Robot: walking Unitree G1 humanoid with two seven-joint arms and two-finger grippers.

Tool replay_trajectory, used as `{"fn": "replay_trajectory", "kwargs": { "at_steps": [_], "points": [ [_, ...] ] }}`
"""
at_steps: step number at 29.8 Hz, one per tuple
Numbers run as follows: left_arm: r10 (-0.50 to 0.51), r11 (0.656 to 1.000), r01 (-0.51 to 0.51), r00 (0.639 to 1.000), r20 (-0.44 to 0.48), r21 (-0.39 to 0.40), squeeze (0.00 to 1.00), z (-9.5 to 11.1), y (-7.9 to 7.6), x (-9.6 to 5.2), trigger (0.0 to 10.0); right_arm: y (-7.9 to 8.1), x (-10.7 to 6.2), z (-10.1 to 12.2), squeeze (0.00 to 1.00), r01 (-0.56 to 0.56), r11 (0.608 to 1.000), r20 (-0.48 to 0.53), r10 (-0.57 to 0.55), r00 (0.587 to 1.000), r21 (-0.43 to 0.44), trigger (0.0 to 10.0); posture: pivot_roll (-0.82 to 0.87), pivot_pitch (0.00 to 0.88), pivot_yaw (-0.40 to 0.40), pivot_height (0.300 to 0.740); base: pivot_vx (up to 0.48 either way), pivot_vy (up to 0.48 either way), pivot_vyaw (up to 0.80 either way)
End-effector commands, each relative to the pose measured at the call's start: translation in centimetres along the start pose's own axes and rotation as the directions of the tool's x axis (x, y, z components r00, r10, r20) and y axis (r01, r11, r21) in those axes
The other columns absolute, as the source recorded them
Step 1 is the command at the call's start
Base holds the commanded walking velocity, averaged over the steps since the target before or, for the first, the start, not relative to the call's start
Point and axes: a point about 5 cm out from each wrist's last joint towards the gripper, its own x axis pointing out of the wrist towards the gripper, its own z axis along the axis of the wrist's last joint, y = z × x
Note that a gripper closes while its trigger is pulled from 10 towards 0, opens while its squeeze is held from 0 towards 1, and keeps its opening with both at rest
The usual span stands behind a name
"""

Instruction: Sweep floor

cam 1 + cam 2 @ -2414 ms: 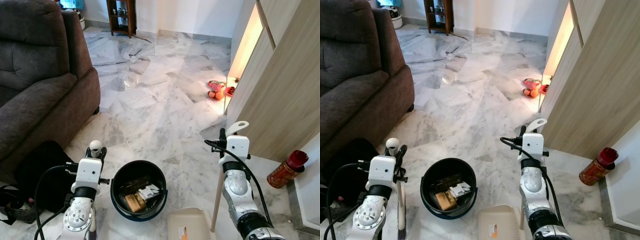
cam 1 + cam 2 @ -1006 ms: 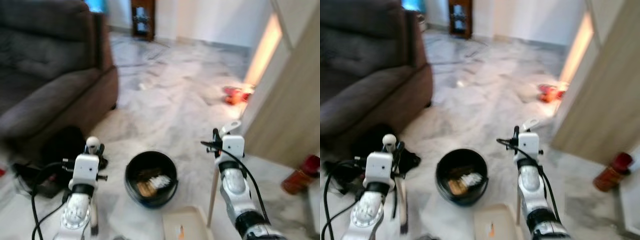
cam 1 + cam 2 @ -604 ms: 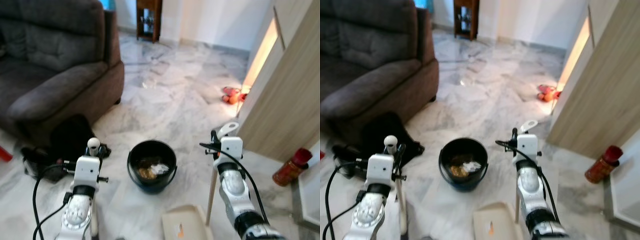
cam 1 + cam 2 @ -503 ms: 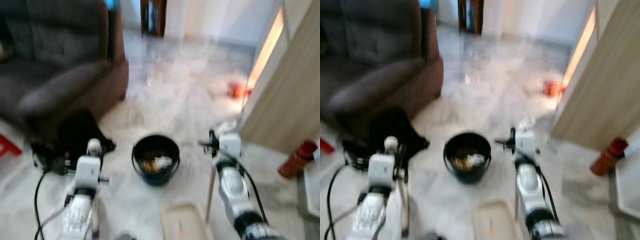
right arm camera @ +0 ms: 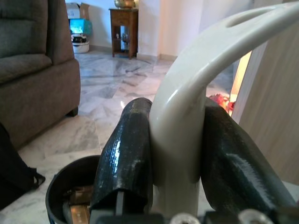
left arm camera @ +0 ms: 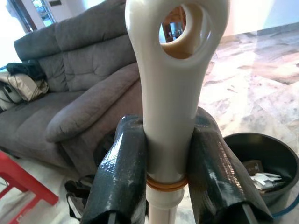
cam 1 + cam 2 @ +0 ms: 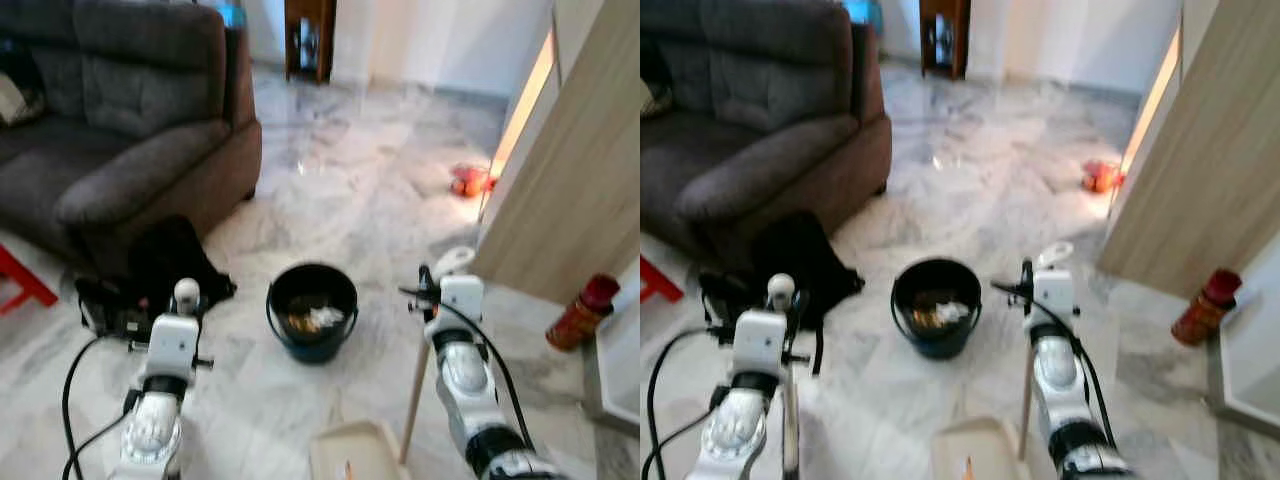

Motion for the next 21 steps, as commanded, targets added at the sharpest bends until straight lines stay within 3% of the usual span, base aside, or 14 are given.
{"fn": "replay_trajectory", "kwargs": {
  "at_steps": [1,5,21],
  "points": [
    [0.01,1.0,-0.011,0.998,0.06,0.01,0.0,1.11,0.08,0.65,10.0,-0.25,0.64,0.78,0.0,-0.002,1.0,0.024,0.002,1.0,0.002,10.0,0.15,0.011,-0.04,0.74,0.0,0.0,-0.8],
    [0.034,0.999,-0.032,0.998,0.052,-0.031,0.0,1.16,0.13,0.8,10.0,-0.26,0.7,0.81,0.0,-0.002,1.0,0.021,0.002,1.0,-0.005,10.0,0.15,0.014,-0.039,0.74,0.0,0.0,-0.8],
    [0.009,1.0,-0.009,0.998,0.056,0.001,0.0,1.15,0.24,0.91,10.0,-0.39,0.48,0.24,0.0,0.028,1.0,-0.013,-0.029,1.0,-0.008,10.0,0.15,0.0,-0.038,0.74,0.0,0.0,-0.8]
  ]
}}
